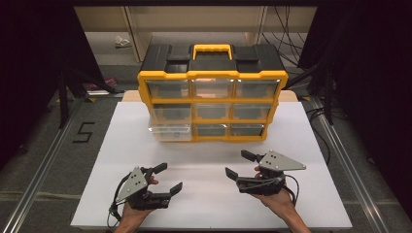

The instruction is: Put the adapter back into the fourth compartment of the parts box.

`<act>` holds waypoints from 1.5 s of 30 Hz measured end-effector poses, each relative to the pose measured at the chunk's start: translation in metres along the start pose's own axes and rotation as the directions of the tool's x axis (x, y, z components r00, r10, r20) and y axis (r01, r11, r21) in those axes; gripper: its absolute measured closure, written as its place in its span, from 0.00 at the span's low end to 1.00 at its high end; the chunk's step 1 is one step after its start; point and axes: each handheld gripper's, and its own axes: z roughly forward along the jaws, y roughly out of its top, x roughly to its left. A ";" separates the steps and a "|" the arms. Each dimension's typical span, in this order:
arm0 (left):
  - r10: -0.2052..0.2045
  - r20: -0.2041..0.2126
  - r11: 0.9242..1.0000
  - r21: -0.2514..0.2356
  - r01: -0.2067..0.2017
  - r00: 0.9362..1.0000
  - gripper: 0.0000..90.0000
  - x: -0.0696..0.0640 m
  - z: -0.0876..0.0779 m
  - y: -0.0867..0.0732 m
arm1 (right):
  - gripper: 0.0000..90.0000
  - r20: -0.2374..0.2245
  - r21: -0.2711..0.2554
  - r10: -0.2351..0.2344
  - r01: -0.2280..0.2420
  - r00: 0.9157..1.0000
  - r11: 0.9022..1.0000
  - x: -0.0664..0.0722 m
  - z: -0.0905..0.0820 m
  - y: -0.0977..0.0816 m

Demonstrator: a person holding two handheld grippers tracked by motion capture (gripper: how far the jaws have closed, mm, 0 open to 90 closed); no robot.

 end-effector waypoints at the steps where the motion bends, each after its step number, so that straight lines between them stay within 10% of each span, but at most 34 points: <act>1: 0.000 0.000 1.000 0.000 0.000 1.000 0.20 0.000 0.000 0.000 | 0.25 0.000 -0.001 0.002 -0.002 1.000 1.000 -0.001 -0.001 -0.001; 45: -0.007 0.028 1.000 0.017 0.007 1.000 0.20 0.000 0.002 0.000 | 0.27 0.067 -0.044 0.044 -0.041 0.997 0.998 -0.004 -0.028 -0.045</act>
